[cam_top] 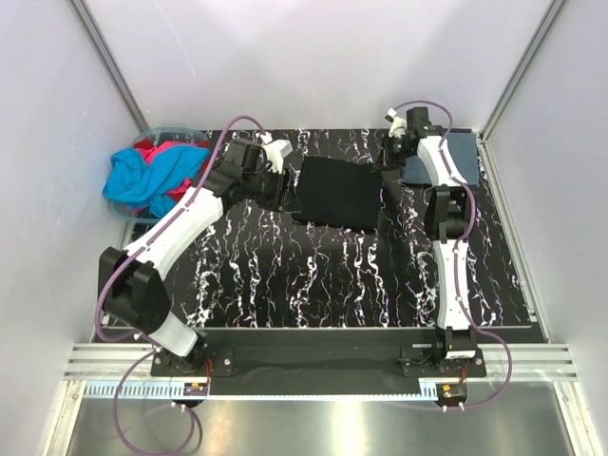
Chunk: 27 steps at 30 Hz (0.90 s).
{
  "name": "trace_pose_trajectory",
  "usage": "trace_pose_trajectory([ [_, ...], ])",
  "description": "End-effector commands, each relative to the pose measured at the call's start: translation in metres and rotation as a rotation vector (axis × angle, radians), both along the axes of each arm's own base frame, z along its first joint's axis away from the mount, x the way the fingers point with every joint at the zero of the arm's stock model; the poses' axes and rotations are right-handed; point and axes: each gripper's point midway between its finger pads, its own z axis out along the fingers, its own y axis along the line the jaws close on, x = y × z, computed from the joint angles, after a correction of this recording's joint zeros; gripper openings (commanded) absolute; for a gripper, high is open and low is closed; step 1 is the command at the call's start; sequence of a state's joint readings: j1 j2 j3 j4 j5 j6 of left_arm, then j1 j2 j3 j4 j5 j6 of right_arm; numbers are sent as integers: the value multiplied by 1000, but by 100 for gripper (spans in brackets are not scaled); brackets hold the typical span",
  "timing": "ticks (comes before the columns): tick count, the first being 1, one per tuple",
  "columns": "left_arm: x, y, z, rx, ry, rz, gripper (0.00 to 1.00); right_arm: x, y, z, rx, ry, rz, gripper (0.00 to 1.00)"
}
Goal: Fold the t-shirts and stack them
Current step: Neatly place the folded tshirt to the corner
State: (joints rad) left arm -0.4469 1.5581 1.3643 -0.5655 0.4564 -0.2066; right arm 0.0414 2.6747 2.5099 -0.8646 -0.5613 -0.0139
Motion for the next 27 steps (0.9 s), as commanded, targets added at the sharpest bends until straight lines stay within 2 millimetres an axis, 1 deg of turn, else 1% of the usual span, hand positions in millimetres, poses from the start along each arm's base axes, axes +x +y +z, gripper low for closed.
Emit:
trace_pose_trajectory([
  [1, 0, -5, 25, -54, -77, -21, 49, 19, 20, 101, -58, -267, 46, 0],
  [2, -1, -4, 24, -52, -74, -20, 49, 18, 16, 124, -83, -314, 34, 0],
  [4, 0, -4, 25, -53, -76, -18, 49, 14, 16, 137, -103, -336, 32, 0],
  [5, 1, -4, 26, -54, -78, -16, 49, 11, 13, 154, -121, -370, 33, 0],
  [6, -1, -4, 26, -56, -78, -20, 49, 7, 10, 152, -135, -362, 36, 0],
  [7, -1, -5, 28, -59, -80, -22, 49, 5, 7, 156, -152, -371, 33, 0],
  [8, -2, -5, 28, -63, -76, -26, 49, 2, 1, 168, -189, -397, 23, 0],
  [9, -2, -6, 27, -66, -72, -28, 49, -2, -3, 163, -209, -384, 23, 0],
  [10, -3, -7, 29, -72, -72, -33, 49, -5, -6, 167, -228, -390, 20, 0],
  [11, -3, -8, 29, -74, -70, -35, 49, -10, -13, 181, -266, -421, 15, 0],
  [12, -3, -7, 30, -75, -74, -36, 49, -15, -18, 177, -294, -409, 15, 0],
  [13, -4, -8, 30, -80, -72, -38, 49, -18, -23, 181, -322, -420, 11, 0],
  [14, -4, -7, 31, -80, -73, -36, 49, -21, -35, 193, -385, -447, -2, 0],
  [16, -5, -7, 33, -85, -75, -39, 49, -25, -46, 198, -450, -461, -12, 0],
  [17, -6, -8, 35, -89, -79, -39, 49, -26, -57, 208, -500, -483, -23, 0],
  [18, -7, -8, 36, -91, -80, -42, 49, -28, -61, 208, -522, -483, -22, 0],
  [22, -6, -8, 37, -92, -81, -41, 49, -30, -78, 224, -577, -522, -29, 0],
  [23, -7, -8, 35, -92, -76, -44, 49, -29, -79, 224, -585, -531, -23, 0],
  [25, -8, -9, 35, -95, -75, -46, 49, -25, -90, 228, -598, -541, -34, 0],
  [26, -8, -9, 36, -98, -75, -47, 49, -22, -95, 226, -614, -542, -36, 0],
  [27, -8, -9, 36, -99, -74, -49, 49, -19, -104, 232, -624, -551, -55, 0],
])
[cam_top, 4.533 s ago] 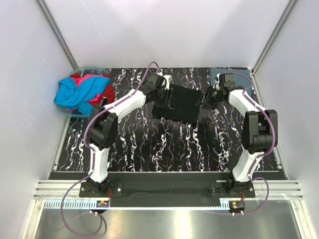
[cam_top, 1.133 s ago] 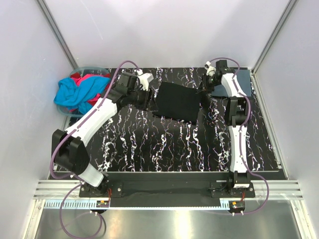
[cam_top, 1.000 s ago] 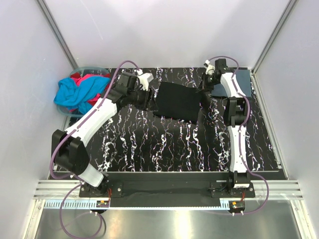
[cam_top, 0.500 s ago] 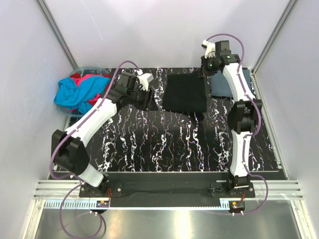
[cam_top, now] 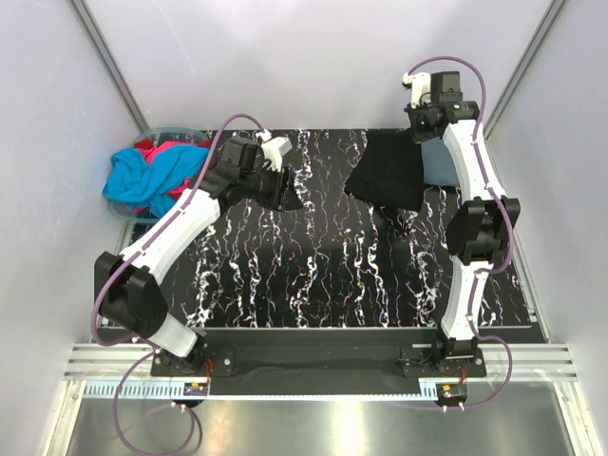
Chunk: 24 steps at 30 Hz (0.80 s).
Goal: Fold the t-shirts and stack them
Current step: Neatly place the folded tshirt to the corner
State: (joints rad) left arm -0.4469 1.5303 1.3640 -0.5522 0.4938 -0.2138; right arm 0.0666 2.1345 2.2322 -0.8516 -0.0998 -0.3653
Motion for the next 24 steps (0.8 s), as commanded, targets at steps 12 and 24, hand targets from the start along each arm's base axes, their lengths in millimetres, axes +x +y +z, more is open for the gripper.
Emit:
trace_pose_trajectory([
  [12, -7, -5, 26, -69, -59, -33, 49, 14, -68, 112, -67, -292, -54, 0],
  [24, -13, -9, 30, -73, -70, -46, 49, 60, -127, 92, -67, -330, -115, 0],
])
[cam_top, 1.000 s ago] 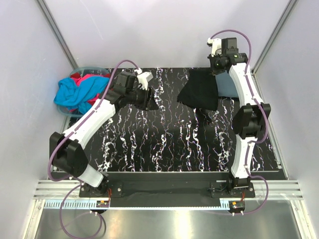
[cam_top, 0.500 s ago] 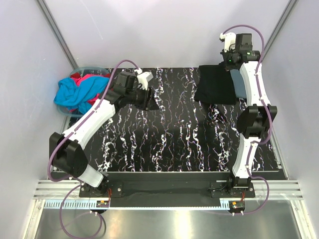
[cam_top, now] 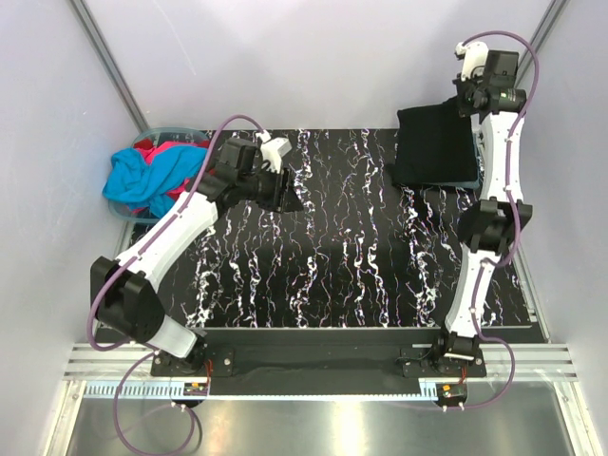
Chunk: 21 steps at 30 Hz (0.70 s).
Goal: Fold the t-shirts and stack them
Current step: Neatly place the folded tshirt to the corner
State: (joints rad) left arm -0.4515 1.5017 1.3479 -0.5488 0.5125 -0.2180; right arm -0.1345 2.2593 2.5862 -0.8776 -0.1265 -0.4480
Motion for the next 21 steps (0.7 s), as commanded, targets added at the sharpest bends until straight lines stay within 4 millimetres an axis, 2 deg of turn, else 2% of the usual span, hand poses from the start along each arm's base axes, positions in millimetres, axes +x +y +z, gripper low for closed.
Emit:
trace_pose_trajectory([
  [1, -7, -9, 23, -52, -65, -33, 50, 37, -21, -3, -27, -91, 12, 0],
  [2, -8, -12, 22, -50, -65, -40, 50, 44, -25, 8, -47, -140, 11, 0],
  [3, -10, -14, 20, -46, -59, -49, 50, 55, -27, 4, -66, -163, 11, 0],
  [5, -14, -20, 18, -36, -69, -69, 50, 69, -39, -32, -90, -129, -28, 0],
  [7, -15, -20, 18, -31, -72, -69, 50, 77, -52, -51, -121, -120, -88, 0],
  [8, -15, -21, 19, -31, -75, -70, 50, 78, -58, -71, -127, -87, -110, 0],
  [9, -14, -20, 19, -28, -75, -67, 50, 84, -71, -67, -158, -127, -173, 4],
  [10, -13, -20, 19, -25, -78, -65, 51, 86, -88, -81, -188, -119, -252, 11],
  [12, -13, -19, 17, -20, -72, -65, 51, 93, -102, -74, -206, -174, -291, 14],
  [13, -13, -19, 15, -19, -70, -65, 51, 97, -111, -84, -211, -181, -335, 27],
  [14, -14, -20, 16, -22, -69, -68, 51, 100, -118, -72, -206, -228, -356, 42],
  [16, -15, -21, 15, -21, -65, -73, 53, 106, -119, -60, -179, -286, -355, 84],
  [18, -15, -22, 11, -11, -63, -73, 54, 109, -113, -53, -146, -319, -334, 86],
  [19, -16, -23, 9, -8, -61, -80, 54, 109, -104, -37, -98, -350, -317, 88],
  [20, -16, -24, 9, -9, -61, -81, 54, 109, -101, -38, -73, -347, -316, 96],
  [21, -16, -24, 10, -10, -62, -81, 54, 107, -97, -31, -56, -355, -321, 100],
])
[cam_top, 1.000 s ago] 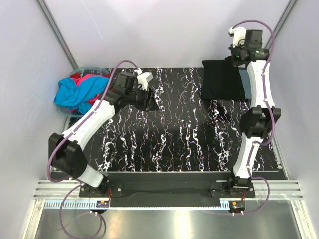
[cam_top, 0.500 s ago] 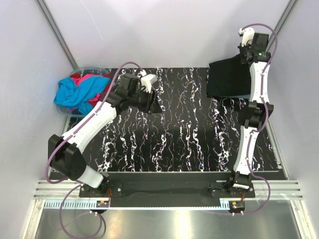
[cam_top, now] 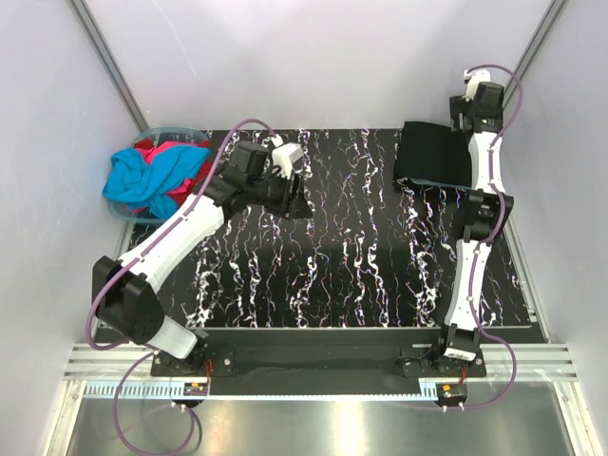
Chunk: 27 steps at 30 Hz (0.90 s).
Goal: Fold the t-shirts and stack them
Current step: Neatly place the folded tshirt to the corner, then reset both grippers
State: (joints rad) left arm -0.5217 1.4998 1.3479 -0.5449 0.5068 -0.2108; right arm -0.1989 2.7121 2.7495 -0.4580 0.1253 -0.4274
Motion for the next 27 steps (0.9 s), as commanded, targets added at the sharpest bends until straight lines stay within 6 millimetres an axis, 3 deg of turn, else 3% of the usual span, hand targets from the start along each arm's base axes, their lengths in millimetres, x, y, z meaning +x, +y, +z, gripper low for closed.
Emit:
trace_pose_trajectory([
  [1, 2, -2, 10, -14, -54, -10, 55, 1, 10, 121, 55, -285, -23, 100],
  [3, 2, -2, 12, -15, -59, -9, 55, -8, 16, 121, 91, -262, -35, 99],
  [4, 0, -2, 15, -22, -65, -12, 55, -19, 23, 148, 130, -297, -46, 100],
  [6, 1, -1, 21, -29, -84, -11, 55, -38, 36, 143, 204, -228, -62, 100],
  [7, -1, 0, 25, -33, -95, -10, 55, -54, 51, 161, 282, -236, -63, 100],
  [9, 1, 3, 33, -33, -128, 2, 55, -82, 70, 161, 438, -189, -126, 100],
  [10, 1, 8, 42, -41, -153, 14, 55, -104, 90, 172, 509, -168, -95, 100],
  [12, 4, 14, 49, -42, -187, 40, 55, -133, 125, 174, 662, -116, -44, 100],
  [13, 5, 19, 57, -50, -207, 57, 55, -160, 148, 209, 725, -153, 24, 100],
  [14, 6, 22, 61, -53, -220, 71, 55, -174, 167, 181, 784, -72, 22, 100],
  [17, 8, 32, 78, -75, -252, 106, 55, -233, 222, 186, 964, 15, 131, 100],
  [20, 6, 41, 96, -91, -296, 148, 55, -290, 260, 186, 1041, 76, 208, 100],
  [21, 4, 45, 100, -96, -306, 170, 56, -302, 263, 187, 1071, 72, 197, 100],
  [23, -6, 53, 114, -120, -342, 188, 65, -339, 278, 184, 1112, 82, 241, 100],
  [24, -13, 59, 124, -132, -368, 210, 66, -361, 285, 197, 1138, 60, 293, 100],
  [25, -16, 63, 123, -136, -368, 222, 74, -371, 286, 181, 1150, 92, 282, 100],
  [26, -21, 66, 125, -143, -375, 230, 99, -380, 286, 180, 1155, 87, 286, 100],
  [27, -30, 72, 134, -164, -397, 248, 99, -388, 288, 178, 1162, 87, 295, 100],
])
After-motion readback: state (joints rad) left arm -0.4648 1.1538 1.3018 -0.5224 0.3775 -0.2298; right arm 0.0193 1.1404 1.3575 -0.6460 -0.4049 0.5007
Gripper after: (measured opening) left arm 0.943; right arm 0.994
